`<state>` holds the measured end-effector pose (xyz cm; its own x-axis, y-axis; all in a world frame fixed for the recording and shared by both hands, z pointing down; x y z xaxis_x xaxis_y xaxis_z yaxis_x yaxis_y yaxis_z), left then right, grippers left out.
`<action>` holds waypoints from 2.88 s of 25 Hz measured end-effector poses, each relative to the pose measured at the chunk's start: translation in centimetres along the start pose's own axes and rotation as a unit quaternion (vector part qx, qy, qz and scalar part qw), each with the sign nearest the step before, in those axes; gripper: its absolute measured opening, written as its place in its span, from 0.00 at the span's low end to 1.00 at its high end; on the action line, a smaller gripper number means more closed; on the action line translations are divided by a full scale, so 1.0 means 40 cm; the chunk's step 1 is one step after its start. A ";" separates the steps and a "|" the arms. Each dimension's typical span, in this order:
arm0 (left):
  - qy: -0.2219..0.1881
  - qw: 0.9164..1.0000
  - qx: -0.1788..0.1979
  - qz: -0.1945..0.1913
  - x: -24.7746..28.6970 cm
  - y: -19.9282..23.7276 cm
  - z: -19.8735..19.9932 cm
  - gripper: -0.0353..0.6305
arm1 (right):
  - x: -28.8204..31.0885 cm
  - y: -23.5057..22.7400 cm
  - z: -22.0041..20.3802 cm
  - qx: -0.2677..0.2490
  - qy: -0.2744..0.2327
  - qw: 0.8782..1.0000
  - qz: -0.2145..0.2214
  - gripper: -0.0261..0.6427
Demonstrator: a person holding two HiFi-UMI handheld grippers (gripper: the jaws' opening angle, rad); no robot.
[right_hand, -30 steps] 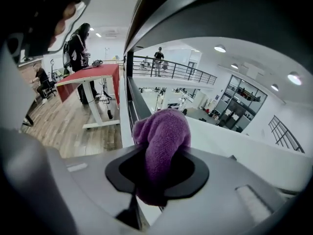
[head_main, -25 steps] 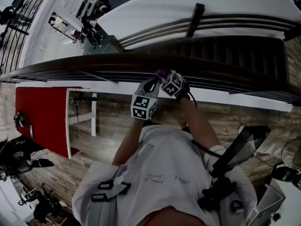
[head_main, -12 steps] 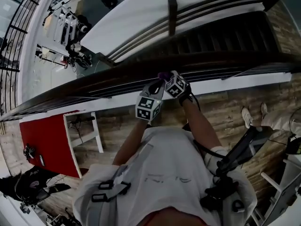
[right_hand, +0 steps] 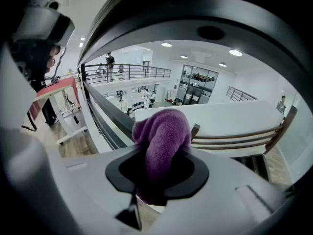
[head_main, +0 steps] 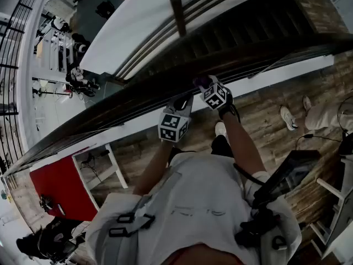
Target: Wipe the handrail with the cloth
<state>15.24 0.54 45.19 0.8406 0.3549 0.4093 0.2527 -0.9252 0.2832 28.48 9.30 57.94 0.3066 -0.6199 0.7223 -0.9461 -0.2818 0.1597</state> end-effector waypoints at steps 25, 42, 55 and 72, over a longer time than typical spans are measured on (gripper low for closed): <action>0.027 0.994 0.008 -0.103 0.507 -0.324 0.030 0.05 | -0.374 -0.938 -0.474 0.319 -0.009 0.922 -0.220 0.17; -0.014 0.999 -0.038 0.017 0.189 -0.135 -0.028 0.06 | -0.282 -0.637 -0.367 0.322 -0.039 0.921 -0.217 0.16; -0.065 0.956 -0.160 0.236 -0.361 0.138 -0.223 0.06 | 0.020 0.219 0.016 0.014 -0.023 0.998 0.065 0.17; -0.092 0.856 -0.268 0.433 -0.981 0.424 -0.565 0.06 | 0.481 1.126 0.447 -0.152 -0.037 0.948 0.276 0.17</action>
<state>-24.30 -26.04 53.55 0.6753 -0.5057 0.5369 -0.7177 -0.6181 0.3206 -6.35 -28.42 67.01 -0.2488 -0.6642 0.7050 -0.9476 0.3176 -0.0352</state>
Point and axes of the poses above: the fingertips, and each gripper's own axes: x forward along the fingers, y to its left, z out of its top, the point moved 9 cm from there along -x, backward along the fingers, and after that the axes turned 3 degrees about -z, right-handed, at the moved point
